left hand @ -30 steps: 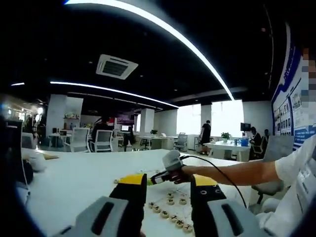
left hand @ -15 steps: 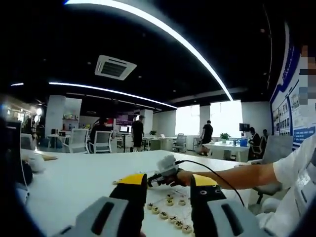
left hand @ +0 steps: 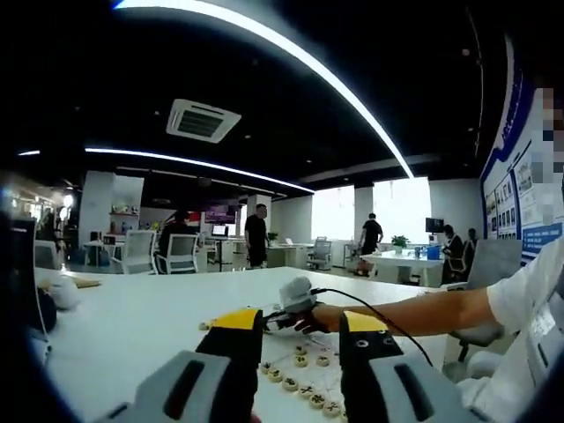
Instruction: Pick up the chess pieces one by one and place each piece onto its starting position on the chessboard, setting the pieces on their correct points until all the chess pieces are arranged in the starting layout
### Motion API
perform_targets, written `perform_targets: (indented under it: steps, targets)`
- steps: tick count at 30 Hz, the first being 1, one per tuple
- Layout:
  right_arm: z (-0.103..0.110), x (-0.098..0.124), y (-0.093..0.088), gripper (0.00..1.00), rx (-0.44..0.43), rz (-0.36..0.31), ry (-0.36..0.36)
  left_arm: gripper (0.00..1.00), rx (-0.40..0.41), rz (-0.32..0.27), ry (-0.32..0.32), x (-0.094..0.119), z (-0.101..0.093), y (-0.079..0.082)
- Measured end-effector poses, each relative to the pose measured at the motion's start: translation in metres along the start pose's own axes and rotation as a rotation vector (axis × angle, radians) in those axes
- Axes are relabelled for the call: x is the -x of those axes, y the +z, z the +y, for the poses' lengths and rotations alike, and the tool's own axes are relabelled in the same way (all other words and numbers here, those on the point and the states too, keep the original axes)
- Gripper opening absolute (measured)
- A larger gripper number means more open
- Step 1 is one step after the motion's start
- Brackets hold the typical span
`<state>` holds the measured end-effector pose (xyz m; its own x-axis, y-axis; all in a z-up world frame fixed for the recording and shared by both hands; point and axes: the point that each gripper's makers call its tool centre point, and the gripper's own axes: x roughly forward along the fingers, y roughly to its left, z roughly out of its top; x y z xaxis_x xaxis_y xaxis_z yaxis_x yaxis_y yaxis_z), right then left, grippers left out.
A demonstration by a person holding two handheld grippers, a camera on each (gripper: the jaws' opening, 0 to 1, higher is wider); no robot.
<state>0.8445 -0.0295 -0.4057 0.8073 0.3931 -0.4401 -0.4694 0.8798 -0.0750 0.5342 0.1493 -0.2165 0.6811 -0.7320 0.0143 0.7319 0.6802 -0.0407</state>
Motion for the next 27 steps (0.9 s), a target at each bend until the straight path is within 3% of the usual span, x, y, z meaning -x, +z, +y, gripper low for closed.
perform_targets:
  steps: [3,6,16,20,27]
  targets:
    - [-0.002,0.018,0.011,0.19,0.005,-0.036,0.01,0.36,0.001,0.013,-0.017,-0.002,-0.003,-0.004]
    - [0.0,0.036,0.022,0.19,0.008,-0.052,0.04,0.39,-0.012,0.024,-0.073,-0.001,-0.015,-0.007]
    - [0.002,0.114,0.041,0.19,0.023,-0.103,0.076,0.41,-0.012,0.101,-0.119,-0.007,-0.021,-0.028]
    - [-0.001,0.144,0.034,0.19,0.025,-0.105,0.067,0.41,-0.028,0.128,-0.138,-0.008,-0.024,-0.034]
    - [-0.006,0.171,0.006,0.19,0.013,-0.09,0.086,0.41,-0.06,0.153,-0.148,-0.01,-0.027,-0.039]
